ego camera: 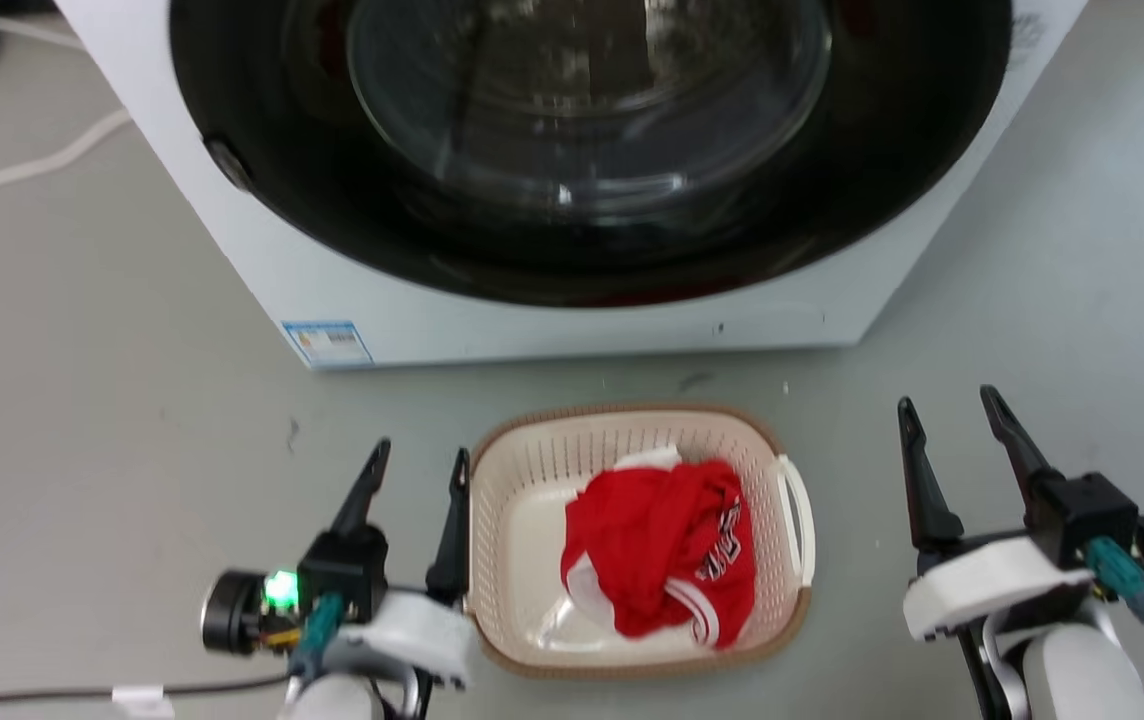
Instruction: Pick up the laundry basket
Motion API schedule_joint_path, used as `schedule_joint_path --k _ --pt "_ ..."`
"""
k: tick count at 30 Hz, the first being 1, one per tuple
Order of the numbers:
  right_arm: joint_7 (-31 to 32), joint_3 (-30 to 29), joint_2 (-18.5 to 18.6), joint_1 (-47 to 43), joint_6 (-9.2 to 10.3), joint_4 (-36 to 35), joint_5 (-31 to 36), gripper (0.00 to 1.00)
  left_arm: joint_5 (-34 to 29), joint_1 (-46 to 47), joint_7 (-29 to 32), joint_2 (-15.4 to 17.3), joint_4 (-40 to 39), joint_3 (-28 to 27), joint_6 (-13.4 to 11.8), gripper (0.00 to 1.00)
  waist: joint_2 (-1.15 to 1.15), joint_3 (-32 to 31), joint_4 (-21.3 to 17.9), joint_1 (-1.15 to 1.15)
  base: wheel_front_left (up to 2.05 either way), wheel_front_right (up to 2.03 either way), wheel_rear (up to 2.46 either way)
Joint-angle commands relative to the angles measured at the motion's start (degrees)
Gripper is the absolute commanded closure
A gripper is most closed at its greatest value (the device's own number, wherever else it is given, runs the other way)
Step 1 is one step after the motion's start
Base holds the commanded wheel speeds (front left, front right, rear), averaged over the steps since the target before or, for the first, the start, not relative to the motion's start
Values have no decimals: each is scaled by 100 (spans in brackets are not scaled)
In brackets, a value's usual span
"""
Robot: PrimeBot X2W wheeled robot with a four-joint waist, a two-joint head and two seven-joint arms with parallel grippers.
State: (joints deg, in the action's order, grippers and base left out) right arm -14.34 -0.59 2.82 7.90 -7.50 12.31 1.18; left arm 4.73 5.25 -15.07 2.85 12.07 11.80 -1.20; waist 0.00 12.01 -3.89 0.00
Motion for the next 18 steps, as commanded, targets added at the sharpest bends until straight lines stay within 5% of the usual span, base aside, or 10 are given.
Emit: schedule_joint_path --k 1,18 --pt "3 8 11 211 2 123 40 0 -64 228 -16 23 101 -43 28 0 0 706 -108 0 0 0 0" --pt "604 283 10 2385 2 2635 -379 0 -52 2730 64 344 3281 -281 426 0 0 2416 -273 0 0 0 0"
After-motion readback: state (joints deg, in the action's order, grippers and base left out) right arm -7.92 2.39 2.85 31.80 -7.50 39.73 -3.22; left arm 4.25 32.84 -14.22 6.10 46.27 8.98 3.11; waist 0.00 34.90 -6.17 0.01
